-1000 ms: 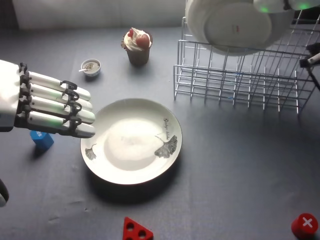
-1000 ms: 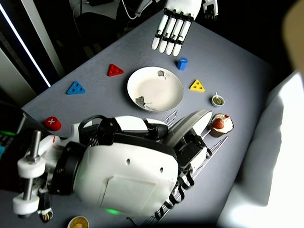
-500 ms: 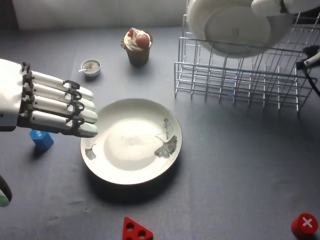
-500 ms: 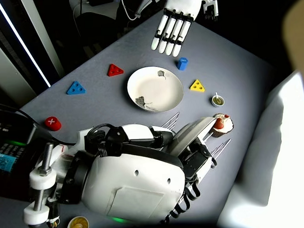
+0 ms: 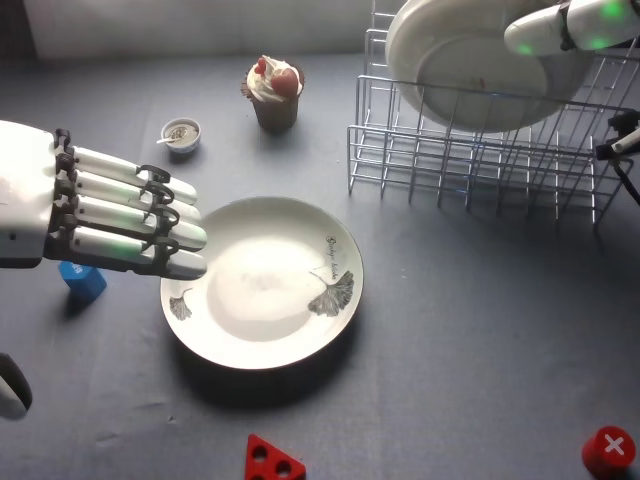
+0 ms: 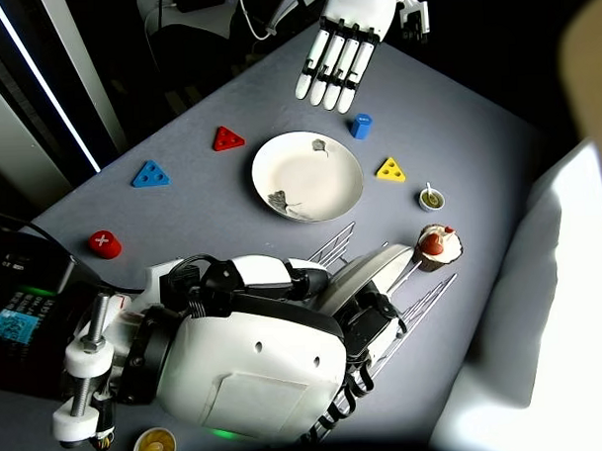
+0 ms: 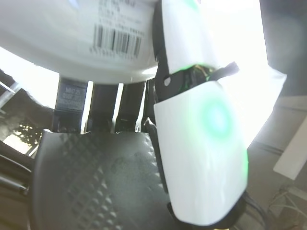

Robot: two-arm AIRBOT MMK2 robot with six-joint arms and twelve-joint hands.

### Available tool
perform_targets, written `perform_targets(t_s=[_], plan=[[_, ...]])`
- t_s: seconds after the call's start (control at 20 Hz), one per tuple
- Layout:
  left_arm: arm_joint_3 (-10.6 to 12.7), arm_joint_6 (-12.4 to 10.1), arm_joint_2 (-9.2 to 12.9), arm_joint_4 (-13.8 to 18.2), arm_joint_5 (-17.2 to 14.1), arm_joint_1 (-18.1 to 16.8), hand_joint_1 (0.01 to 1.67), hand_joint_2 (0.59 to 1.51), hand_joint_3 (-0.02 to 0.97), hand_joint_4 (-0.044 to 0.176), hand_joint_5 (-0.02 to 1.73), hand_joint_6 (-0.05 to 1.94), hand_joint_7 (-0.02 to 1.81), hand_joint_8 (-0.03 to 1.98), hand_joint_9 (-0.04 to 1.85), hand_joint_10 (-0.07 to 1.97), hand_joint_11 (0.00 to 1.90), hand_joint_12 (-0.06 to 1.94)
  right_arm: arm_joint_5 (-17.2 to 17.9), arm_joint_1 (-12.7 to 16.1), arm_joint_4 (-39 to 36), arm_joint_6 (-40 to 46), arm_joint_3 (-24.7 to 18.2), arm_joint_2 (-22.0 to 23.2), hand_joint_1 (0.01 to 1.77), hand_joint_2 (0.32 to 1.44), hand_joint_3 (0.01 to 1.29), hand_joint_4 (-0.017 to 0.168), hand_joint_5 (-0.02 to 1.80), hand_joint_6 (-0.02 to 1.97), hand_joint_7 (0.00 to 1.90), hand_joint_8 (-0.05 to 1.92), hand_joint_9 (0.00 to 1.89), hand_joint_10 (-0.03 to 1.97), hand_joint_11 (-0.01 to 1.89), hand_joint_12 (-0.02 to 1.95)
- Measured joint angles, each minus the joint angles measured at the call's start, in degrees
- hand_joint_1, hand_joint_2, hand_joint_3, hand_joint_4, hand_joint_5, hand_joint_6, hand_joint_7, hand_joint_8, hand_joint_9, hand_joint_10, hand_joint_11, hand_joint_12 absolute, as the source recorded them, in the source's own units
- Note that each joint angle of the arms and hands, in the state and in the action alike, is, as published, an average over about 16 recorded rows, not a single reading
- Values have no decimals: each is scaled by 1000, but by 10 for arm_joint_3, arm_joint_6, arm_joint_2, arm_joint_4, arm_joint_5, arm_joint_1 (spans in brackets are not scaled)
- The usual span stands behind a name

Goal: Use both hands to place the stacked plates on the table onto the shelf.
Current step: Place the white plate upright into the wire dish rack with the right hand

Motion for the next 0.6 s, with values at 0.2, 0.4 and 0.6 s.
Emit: perform_targets(t_s=[0.2,0.4,0.6], plan=[[-4,3,0,-1,4,1,90,885,-2,2,135,-3,147,1,158,11,165,20,3,-8,-2,8,0,0,1381,1006,11,-11,890,896,1094,368,1102,407,1062,651],[-6,6,0,-3,10,2,87,883,-1,2,139,-3,150,1,160,10,164,20,8,-14,-4,15,1,0,1332,1009,10,-8,911,673,1062,249,1087,223,1071,466],[-7,9,-1,-3,18,5,85,884,-1,2,143,-3,154,2,162,10,166,20,14,-18,-5,22,2,0,1277,1009,10,-6,913,445,1011,114,1068,58,1100,196]])
